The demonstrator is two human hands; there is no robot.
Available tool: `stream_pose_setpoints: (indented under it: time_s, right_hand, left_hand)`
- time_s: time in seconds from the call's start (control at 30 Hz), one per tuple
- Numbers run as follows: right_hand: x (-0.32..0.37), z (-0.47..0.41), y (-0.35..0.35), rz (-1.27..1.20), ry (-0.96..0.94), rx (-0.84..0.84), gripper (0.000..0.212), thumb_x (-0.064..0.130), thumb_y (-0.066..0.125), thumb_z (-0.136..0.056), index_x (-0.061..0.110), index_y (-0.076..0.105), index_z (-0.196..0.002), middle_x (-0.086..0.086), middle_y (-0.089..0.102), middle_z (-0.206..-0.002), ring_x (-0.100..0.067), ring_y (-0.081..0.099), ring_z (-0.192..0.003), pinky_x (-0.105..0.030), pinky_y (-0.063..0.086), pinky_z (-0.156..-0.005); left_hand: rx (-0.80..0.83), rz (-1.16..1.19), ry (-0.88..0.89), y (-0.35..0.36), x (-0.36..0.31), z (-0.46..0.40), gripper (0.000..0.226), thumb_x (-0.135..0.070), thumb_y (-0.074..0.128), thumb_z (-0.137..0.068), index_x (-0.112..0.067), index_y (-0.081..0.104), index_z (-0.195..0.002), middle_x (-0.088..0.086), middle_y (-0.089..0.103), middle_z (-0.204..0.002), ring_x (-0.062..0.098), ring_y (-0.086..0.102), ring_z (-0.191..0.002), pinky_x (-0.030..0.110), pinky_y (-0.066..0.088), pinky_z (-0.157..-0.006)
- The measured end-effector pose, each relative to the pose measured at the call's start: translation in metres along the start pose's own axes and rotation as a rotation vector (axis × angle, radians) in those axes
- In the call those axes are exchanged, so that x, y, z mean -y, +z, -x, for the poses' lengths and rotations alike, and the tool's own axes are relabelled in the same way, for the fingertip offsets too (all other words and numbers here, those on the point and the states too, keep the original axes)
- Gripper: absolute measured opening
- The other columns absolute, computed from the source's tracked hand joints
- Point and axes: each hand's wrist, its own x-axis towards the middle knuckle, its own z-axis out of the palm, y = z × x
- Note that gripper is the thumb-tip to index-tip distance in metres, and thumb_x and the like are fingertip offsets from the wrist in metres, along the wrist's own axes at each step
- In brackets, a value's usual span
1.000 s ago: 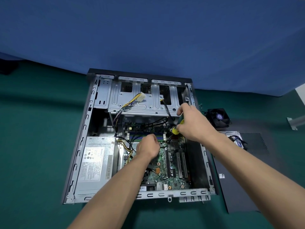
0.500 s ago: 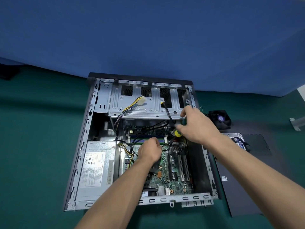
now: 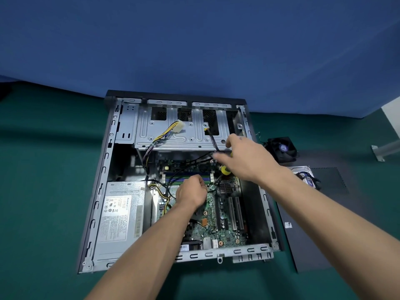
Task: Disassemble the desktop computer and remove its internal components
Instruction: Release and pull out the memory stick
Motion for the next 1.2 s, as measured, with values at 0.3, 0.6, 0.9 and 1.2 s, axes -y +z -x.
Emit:
stream_pose_setpoints:
  time_s: [0.3, 0.6, 0.9, 1.2]
  right_hand:
    - [0.003, -0.004, 0.001, -0.004, 0.013, -0.031, 0.021, 0.025, 0.041, -0.097, 0.011, 0.045, -0.112, -0.011, 0.053, -0.114, -0.034, 0.055, -0.092, -0.037, 0.041, -0.074]
    - [0.009, -0.007, -0.001, -0.108, 0.07, -0.012, 0.015, 0.018, 0.05, -0.091, 0.017, 0.042, -0.104, -0.005, 0.049, -0.116, -0.028, 0.053, -0.096, -0.035, 0.041, -0.075]
    - [0.008, -0.003, 0.003, -0.103, 0.116, -0.027, 0.021, 0.021, 0.055, -0.086, 0.023, 0.038, -0.1, -0.001, 0.046, -0.112, -0.025, 0.052, -0.088, -0.033, 0.038, -0.069]
    - [-0.005, -0.004, -0.002, -0.046, 0.112, -0.031, 0.017, 0.034, 0.049, -0.091, 0.019, 0.043, -0.095, -0.002, 0.05, -0.103, -0.027, 0.053, -0.083, -0.034, 0.038, -0.068]
  left_hand:
    - [-0.044, 0.03, 0.055, 0.003, -0.003, 0.004, 0.017, -0.015, 0.051, -0.089, -0.02, 0.056, -0.104, 0.002, 0.066, -0.095, 0.021, 0.056, -0.077, 0.028, 0.039, -0.06]
    - [-0.108, -0.18, 0.403, 0.005, -0.012, -0.005, 0.032, -0.022, 0.047, -0.094, -0.018, 0.049, -0.126, 0.006, 0.055, -0.108, 0.023, 0.05, -0.103, 0.034, 0.043, -0.079]
    - [-0.073, -0.546, 0.534, -0.002, -0.009, -0.021, 0.034, -0.006, 0.052, -0.088, -0.021, 0.058, -0.118, 0.008, 0.056, -0.085, 0.029, 0.056, -0.084, 0.035, 0.04, -0.066]
    - [-0.044, -0.399, 0.511, 0.004, -0.004, -0.024, 0.028, -0.033, 0.051, -0.093, -0.02, 0.054, -0.118, 0.01, 0.058, -0.1, 0.029, 0.058, -0.092, 0.037, 0.047, -0.072]
